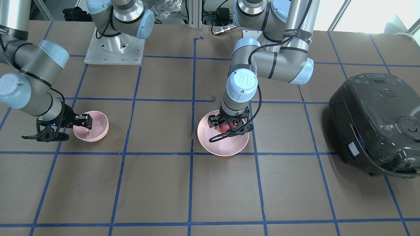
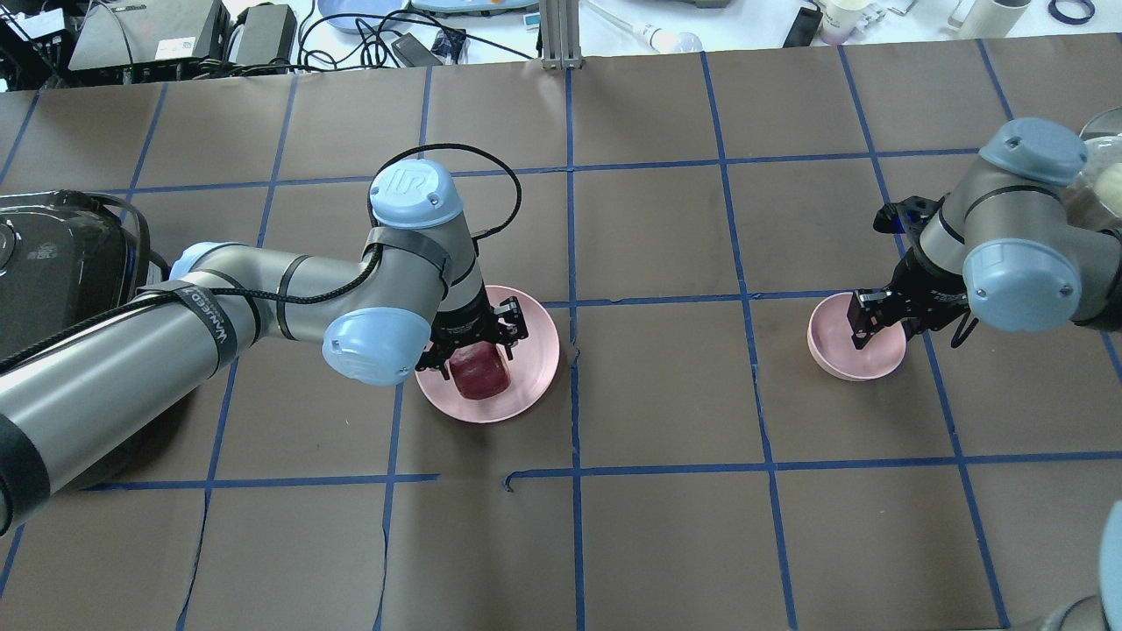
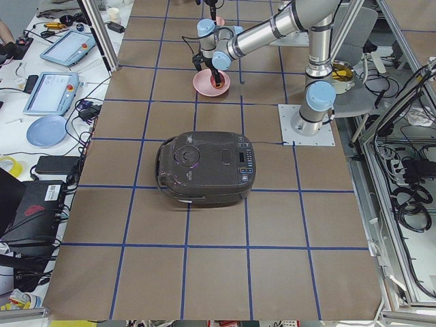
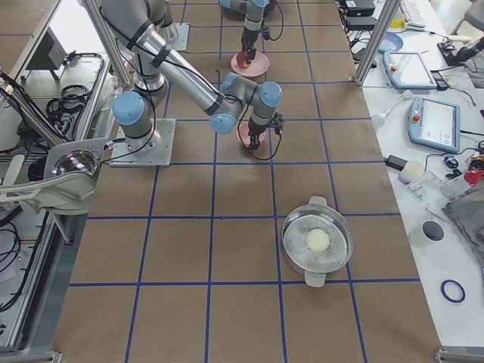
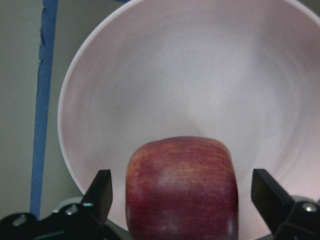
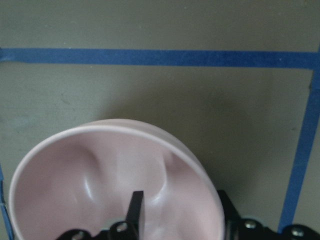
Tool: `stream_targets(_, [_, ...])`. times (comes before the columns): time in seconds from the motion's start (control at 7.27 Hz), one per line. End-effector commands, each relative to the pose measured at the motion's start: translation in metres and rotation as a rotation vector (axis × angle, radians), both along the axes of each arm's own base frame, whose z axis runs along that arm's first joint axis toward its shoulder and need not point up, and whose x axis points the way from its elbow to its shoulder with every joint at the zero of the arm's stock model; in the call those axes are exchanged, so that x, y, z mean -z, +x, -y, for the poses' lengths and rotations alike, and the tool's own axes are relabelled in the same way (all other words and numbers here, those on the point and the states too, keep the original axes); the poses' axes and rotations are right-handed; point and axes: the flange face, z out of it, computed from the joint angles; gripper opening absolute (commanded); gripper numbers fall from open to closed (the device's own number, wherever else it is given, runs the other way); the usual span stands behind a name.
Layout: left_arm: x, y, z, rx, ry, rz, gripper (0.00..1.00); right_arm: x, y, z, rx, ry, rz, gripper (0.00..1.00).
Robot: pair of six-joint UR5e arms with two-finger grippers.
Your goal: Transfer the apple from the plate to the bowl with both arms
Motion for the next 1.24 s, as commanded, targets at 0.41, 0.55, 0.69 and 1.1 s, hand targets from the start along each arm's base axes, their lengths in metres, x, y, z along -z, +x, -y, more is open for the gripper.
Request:
stream_targets(0.41, [-0.060, -0.014, 0.028, -0.001, -0.116, -0.048, 0.00, -0.051, 0.039, 0.018, 0.094, 0.003, 0.123, 0.00])
stream_targets(0.55, [-0.088, -0.018, 0.037, 0.002, -0.128, -0.054, 0.00, -0.055, 0.074, 0.016, 0.054, 0.002, 0.155, 0.00])
stream_targets(0.69, [-0.112, -0.024, 0.042, 0.005, -0.135, -0.056, 0.00, -0.051, 0.125, 0.012, 0.055, 0.024, 0.185, 0.00])
stream_targets(1.1, [-0.167, -0.050, 0.039, 0.030, -0.187, -0.071, 0.00, -0.031, 0.205, -0.005, 0.023, 0.036, 0.171, 0.00])
